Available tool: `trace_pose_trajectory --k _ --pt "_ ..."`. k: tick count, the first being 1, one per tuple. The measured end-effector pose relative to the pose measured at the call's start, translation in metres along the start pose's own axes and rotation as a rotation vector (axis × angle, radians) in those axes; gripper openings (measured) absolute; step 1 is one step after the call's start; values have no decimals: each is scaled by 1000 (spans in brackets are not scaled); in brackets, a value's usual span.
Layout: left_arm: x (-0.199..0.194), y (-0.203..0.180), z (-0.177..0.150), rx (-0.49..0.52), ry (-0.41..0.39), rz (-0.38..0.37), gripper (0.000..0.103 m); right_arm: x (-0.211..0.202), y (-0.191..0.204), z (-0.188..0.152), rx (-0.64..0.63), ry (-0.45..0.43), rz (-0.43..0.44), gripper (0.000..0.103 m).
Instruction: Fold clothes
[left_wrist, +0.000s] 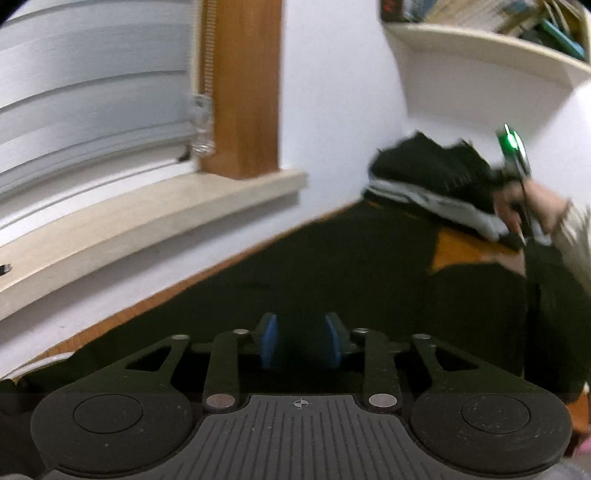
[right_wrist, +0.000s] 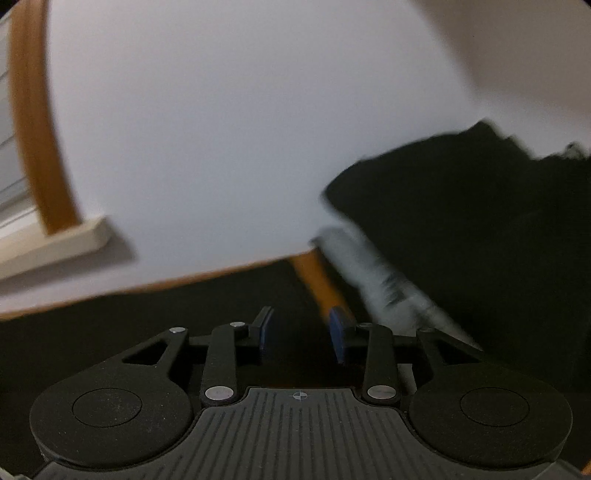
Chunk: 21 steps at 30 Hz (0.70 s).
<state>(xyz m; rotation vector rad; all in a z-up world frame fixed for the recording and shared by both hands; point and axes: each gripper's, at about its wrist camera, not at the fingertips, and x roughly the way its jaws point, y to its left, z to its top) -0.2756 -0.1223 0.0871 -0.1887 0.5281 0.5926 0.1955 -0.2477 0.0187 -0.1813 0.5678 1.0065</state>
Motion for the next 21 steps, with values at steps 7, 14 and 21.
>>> trace_pose_trajectory --k 7,14,21 --pt "24 41 -17 -75 59 103 43 30 71 -23 -83 45 222 43" --pt "26 64 -43 -147 95 129 48 55 118 -50 -195 83 298 43" --pt "25 59 -67 -167 92 135 56 65 117 -48 -182 96 274 49"
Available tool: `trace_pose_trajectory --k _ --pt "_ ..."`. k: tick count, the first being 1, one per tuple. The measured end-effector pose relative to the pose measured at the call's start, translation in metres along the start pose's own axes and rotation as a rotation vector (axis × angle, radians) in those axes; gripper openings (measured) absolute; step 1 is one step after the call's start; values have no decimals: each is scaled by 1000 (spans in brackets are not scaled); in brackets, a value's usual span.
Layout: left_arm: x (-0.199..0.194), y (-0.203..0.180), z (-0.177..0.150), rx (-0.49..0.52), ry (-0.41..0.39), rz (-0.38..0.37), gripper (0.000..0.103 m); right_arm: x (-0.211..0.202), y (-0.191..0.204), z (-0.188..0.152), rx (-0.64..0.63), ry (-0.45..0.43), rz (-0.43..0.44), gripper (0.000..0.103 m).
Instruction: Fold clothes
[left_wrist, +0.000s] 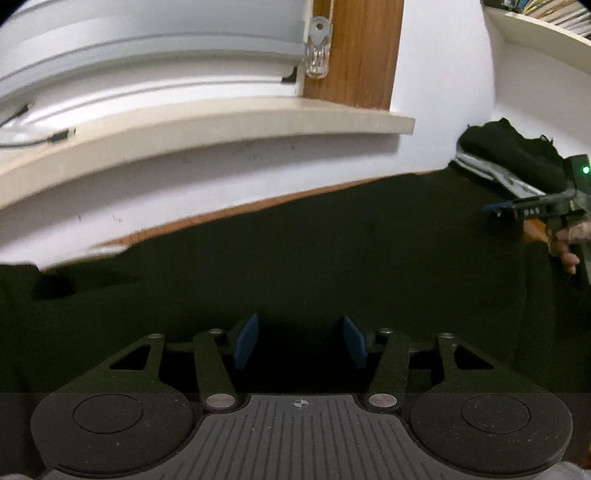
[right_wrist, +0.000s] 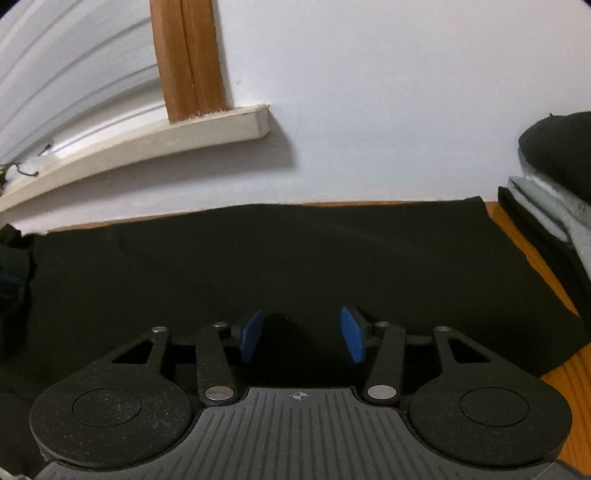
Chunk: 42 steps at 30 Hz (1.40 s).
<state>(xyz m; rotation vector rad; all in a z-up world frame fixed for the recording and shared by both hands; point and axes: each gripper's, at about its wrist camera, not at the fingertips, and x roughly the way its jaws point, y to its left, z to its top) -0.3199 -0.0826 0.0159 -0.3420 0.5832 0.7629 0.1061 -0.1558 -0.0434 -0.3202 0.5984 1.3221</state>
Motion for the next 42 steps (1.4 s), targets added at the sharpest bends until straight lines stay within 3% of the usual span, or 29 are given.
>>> trace_pose_trajectory --k 4,14,19,26,29,33,38,41,42 --pt "-3 -6 -4 -19 -12 23 56 4 16 -4 -121 16 -45 49" --pt "-1 -38 -4 -24 -10 47 62 -20 -20 -13 -84 15 -28 48" --pt "-7 -32 -4 -59 -21 30 63 -20 -21 -13 -86 14 -34 49" --pt "-58 -3 -1 -101 -94 60 63 -21 -22 -14 -85 13 -31 50" --pt "-109 32 4 -130 -156 120 64 -21 -21 -15 -86 14 -32 50" --pt "-171 89 0 -161 -193 268 62 -22 -21 -14 -88 13 -32 51" --pt "-207 171 -25 -249 -141 467 61 -21 -20 -14 -97 17 -29 57" --pt "-210 214 -43 -320 -85 556 73 -21 -19 -14 -99 18 -31 58" --pt "-208 224 -50 -338 -69 574 73 -21 -19 -14 -100 18 -33 58"
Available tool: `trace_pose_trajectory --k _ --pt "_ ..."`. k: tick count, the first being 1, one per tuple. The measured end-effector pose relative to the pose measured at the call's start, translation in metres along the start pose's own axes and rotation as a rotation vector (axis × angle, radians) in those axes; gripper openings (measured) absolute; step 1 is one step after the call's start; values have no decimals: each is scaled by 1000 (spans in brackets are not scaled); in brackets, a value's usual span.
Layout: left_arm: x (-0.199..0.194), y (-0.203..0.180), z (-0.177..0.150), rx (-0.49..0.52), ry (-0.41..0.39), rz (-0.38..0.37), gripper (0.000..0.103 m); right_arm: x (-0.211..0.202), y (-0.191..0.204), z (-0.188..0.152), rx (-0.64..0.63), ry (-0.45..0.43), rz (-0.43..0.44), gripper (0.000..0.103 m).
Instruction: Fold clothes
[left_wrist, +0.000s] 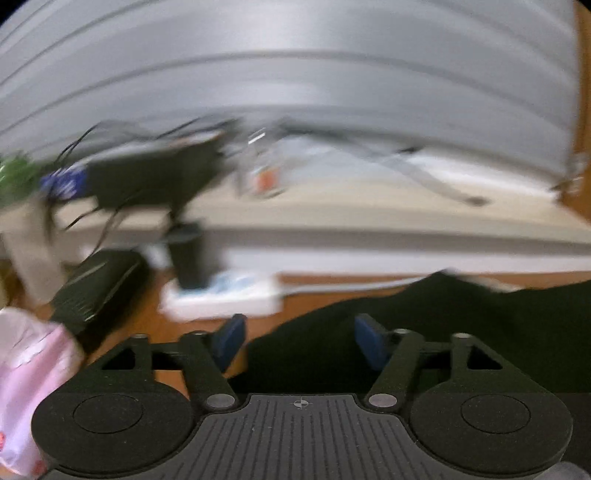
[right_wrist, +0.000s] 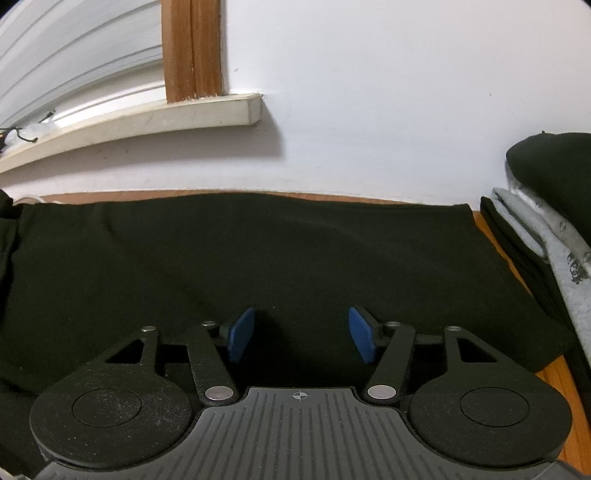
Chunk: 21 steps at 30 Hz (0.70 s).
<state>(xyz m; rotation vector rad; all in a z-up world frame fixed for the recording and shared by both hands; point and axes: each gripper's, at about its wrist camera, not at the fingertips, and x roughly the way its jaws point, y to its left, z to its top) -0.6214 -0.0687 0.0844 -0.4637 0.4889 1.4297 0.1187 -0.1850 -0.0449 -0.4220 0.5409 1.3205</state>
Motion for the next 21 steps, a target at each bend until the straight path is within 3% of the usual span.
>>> trace_pose_trajectory --k 3,6,7,8,10,16,18,21 --pt "17 18 -10 -61 32 -35 73 0 0 0 1 1 -3 60" --pt "28 27 -17 -131 39 -148 72 0 -1 0 4 2 -1 60" --pt "28 27 -19 -143 36 -154 68 0 -1 0 5 2 0 61" --pt "27 26 -20 -147 32 -145 52 0 -1 0 5 2 2 61" --pt "22 23 -21 -128 13 -140 38 0 -1 0 5 2 2 61" --pt "-24 5 -31 -57 -96 -179 18 0 -2 1 6 3 3 61" --pt "-44 -6 -39 -24 -117 -195 17 0 -3 1 5 3 4 61" --pt "-62 -22 -59 21 -81 -220 18 -1 -2 1 6 3 4 62"
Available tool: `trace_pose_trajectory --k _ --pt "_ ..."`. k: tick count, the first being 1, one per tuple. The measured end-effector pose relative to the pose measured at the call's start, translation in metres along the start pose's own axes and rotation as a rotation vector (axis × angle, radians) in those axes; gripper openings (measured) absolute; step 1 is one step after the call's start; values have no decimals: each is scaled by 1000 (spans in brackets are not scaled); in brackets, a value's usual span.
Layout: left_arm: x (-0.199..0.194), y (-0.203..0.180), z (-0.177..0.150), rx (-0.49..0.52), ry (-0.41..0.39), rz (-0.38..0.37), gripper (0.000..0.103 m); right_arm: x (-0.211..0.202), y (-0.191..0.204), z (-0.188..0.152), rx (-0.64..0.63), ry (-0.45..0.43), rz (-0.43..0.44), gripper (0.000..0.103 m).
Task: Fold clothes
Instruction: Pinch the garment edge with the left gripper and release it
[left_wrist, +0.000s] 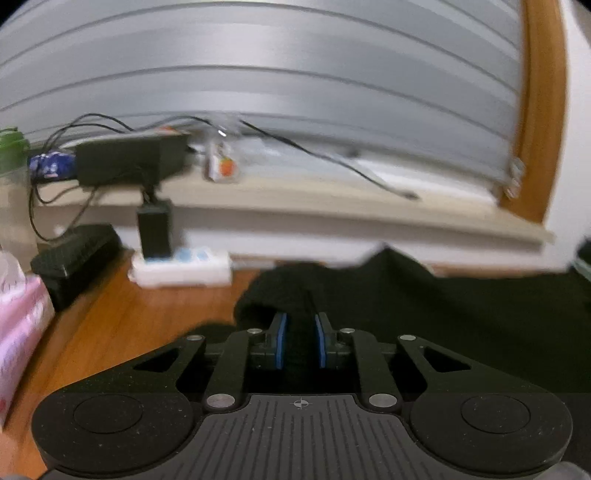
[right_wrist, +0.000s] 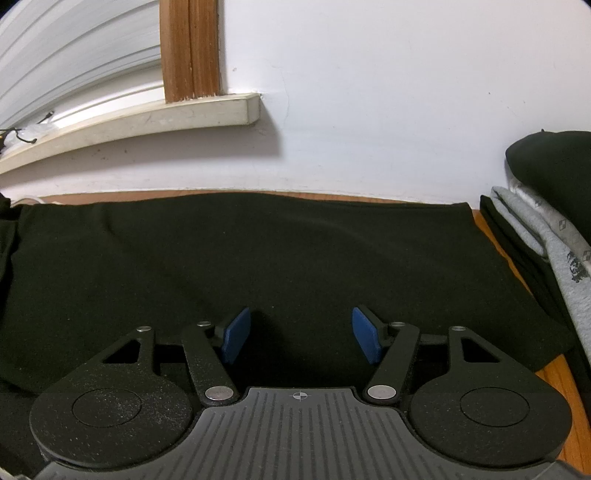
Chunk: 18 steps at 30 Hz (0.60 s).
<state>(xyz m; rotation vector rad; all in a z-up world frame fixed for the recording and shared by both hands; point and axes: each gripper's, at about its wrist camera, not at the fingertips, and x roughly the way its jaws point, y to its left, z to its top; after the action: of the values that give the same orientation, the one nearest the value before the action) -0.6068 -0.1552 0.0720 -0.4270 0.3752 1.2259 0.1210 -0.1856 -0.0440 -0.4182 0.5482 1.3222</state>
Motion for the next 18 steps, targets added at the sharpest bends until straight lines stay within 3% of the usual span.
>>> trace_pose_trajectory --k 5,9,12,15,17,18 --pt "3 -11 -21 28 69 -1 26 0 0 0 -1 0 1 62" --pt "0 -1 -10 4 30 28 28 0 0 0 0 1 1 63" --pt "1 11 5 -10 -7 85 48 0 1 1 -1 3 2 65" --pt "20 31 20 -55 13 126 59 0 1 1 -2 4 6 67" --pt "39 42 26 -92 61 121 63 0 1 1 -2 4 6 67" --pt "48 46 26 -98 85 119 58 0 1 1 -2 4 5 67"
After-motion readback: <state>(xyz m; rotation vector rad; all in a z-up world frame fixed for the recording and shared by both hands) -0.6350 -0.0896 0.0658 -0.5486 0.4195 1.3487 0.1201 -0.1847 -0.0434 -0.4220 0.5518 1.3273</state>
